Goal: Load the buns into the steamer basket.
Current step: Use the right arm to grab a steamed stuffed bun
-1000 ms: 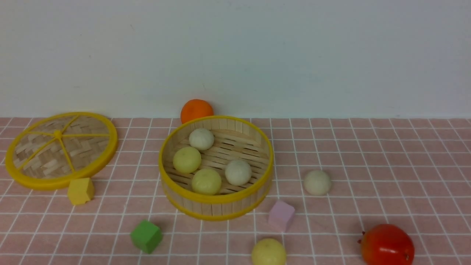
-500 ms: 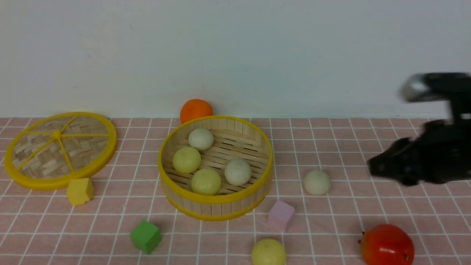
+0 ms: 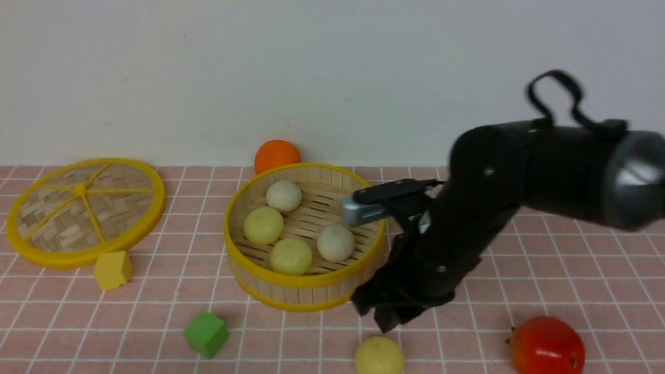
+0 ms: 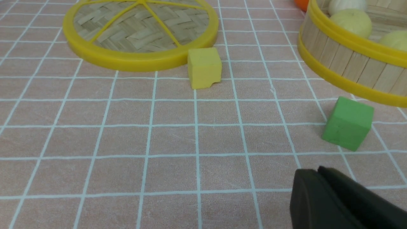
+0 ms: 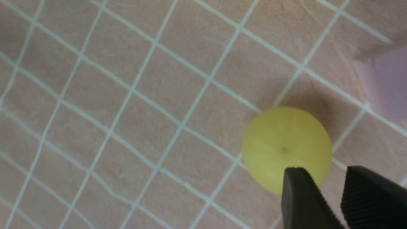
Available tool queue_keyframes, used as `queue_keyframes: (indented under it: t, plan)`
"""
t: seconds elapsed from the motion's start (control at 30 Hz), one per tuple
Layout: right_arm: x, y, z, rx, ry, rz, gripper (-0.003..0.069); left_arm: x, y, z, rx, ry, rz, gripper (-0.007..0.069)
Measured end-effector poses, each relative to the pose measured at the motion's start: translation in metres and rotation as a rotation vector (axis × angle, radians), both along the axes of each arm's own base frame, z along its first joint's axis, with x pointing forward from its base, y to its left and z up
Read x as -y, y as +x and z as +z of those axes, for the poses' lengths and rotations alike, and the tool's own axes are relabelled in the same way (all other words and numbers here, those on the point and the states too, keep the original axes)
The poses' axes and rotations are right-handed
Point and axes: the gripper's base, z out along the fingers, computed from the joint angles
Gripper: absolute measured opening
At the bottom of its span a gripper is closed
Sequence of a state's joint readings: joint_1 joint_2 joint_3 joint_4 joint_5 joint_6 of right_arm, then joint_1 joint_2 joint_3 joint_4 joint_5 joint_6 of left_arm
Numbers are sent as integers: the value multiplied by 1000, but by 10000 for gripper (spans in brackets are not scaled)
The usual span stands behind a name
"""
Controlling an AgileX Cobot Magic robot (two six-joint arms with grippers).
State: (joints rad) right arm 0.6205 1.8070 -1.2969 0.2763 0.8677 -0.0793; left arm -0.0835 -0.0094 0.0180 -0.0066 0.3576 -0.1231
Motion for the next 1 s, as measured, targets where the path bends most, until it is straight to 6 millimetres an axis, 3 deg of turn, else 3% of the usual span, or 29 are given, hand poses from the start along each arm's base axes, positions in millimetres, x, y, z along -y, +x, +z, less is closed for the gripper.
queue_keyframes:
  t: [0.2,0.7,0.9,1.0]
  plan:
    - [-13,1,-16,-49,-28,-56,254,0,0,0,0,0,0,66]
    - [-17,6,-43,-80,-71,-39,283,0,0,0,0,0,0,75]
    - [-18,8,-51,-88,-83,-31,209,0,0,0,0,0,0,76]
    - [-18,8,-54,-102,-96,-13,107,0,0,0,0,0,0,76]
